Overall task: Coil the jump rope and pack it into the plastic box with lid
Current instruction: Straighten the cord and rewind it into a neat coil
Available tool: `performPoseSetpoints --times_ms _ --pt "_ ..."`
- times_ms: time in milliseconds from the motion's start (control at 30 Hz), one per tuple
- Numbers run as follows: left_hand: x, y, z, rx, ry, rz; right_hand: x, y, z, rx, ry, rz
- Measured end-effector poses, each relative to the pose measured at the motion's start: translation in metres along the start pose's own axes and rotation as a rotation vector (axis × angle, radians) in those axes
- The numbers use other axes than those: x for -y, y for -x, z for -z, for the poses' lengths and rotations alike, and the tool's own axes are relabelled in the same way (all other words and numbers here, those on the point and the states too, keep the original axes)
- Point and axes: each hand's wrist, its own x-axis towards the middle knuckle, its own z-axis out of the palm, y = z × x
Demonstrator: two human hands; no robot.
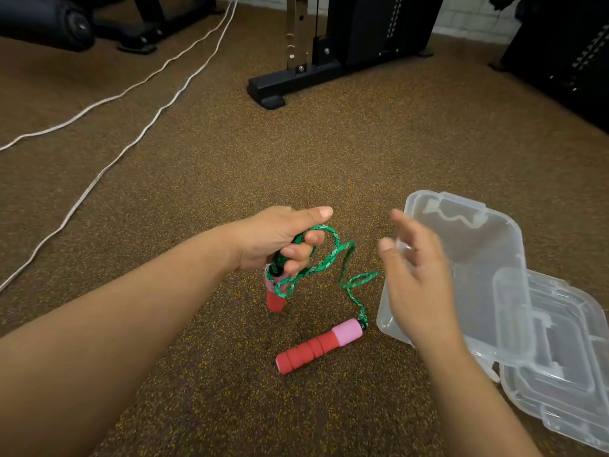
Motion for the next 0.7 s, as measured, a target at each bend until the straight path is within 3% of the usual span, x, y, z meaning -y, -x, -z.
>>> performPoseSetpoints --times_ms 133,300,400,567,700 --pt "0.001 0.001 -0.004 0.011 -0.017 0.01 0.007 0.013 -0.02 0.303 0.032 0.175" --pt "0.0 0.003 -0.002 -0.024 -0.008 -0.013 0.001 0.015 -0.021 0.325 0.124 0.159" --pt "0.004 0.004 0.005 -0.043 0.035 -0.022 -0.006 0.008 -0.009 0.178 -0.044 0.005" --pt "0.012 0.004 0.014 -0.033 0.091 -0.053 -0.026 -0.01 0.025 -0.33 -0.568 -0.37" --pt "0.011 0.003 0.014 -0.036 0.171 -0.057 -0.044 -0.008 0.038 -0.468 -0.687 -0.493"
